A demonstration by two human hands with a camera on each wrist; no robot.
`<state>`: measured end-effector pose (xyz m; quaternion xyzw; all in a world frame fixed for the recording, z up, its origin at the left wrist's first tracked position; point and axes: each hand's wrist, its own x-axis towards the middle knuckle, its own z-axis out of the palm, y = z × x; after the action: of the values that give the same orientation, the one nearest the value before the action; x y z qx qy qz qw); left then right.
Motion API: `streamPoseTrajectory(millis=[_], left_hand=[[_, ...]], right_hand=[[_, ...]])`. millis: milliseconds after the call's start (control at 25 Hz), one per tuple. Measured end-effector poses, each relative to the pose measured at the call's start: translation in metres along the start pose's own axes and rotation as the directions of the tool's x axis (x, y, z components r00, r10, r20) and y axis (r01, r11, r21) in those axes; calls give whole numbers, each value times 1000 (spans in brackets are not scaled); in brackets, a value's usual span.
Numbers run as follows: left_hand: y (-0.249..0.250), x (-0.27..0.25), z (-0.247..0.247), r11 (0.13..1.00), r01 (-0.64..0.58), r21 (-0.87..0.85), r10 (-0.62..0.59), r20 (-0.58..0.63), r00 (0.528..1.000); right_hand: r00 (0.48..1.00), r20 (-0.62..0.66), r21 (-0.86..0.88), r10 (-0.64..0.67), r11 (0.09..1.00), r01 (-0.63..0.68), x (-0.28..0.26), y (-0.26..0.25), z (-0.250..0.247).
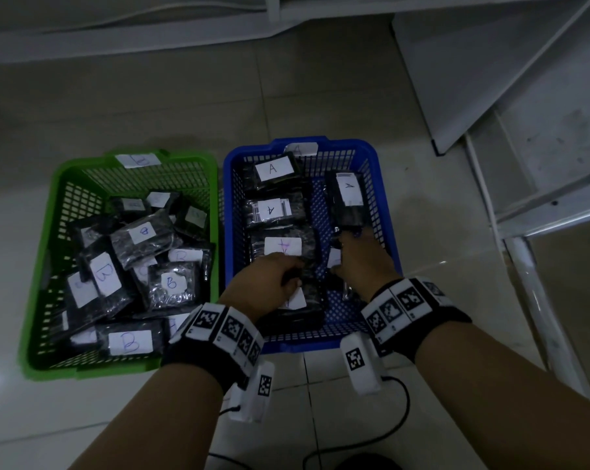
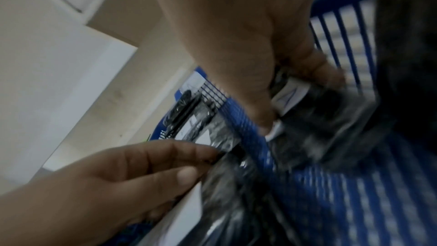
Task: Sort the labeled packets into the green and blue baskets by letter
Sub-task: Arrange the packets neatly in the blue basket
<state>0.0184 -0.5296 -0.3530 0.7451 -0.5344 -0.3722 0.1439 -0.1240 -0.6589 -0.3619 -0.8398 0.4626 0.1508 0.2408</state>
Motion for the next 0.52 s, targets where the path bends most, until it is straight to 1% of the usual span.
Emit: streamPoseTrajectory(millis=[120, 200, 240, 280, 320, 360, 400, 440, 480, 520], left_hand=[[6, 1, -1, 1000, -12, -20, 11, -31, 999], [13, 4, -1, 999, -24, -48, 22, -44, 999], [17, 8, -1, 998, -25, -58, 23, -32, 999], [22, 12, 0, 998, -27, -57, 27, -5, 1000], [28, 17, 2, 998, -30, -46, 32, 35, 999], [34, 22, 4, 999, -30, -26, 32, 79, 996], [40, 27, 7, 1000, -31, -2, 31, 123, 992], [46, 31, 10, 999, -29, 24, 24, 166, 986], [52, 35, 14, 999, -24, 44, 14, 203, 979], [56, 39, 16, 998, -18, 57, 5, 223, 975]], right_hand=[[994, -110, 64, -12, 998, 19, -9, -1, -12], [979, -201, 129, -33, 990, 60, -14, 5, -19], [976, -208, 132, -67, 987, 96, -16, 10, -21], [975, -183, 82, -128, 986, 145, -20, 15, -25], [978, -97, -38, -186, 982, 183, -24, 20, -30], [974, 23, -180, -227, 957, 228, -30, 23, -35], [965, 152, -280, -212, 927, 248, -36, 24, -38], [947, 256, -403, -194, 869, 287, -42, 25, -41], [931, 316, -498, -182, 804, 326, -46, 29, -39], [916, 344, -567, -208, 731, 379, -49, 28, -38]])
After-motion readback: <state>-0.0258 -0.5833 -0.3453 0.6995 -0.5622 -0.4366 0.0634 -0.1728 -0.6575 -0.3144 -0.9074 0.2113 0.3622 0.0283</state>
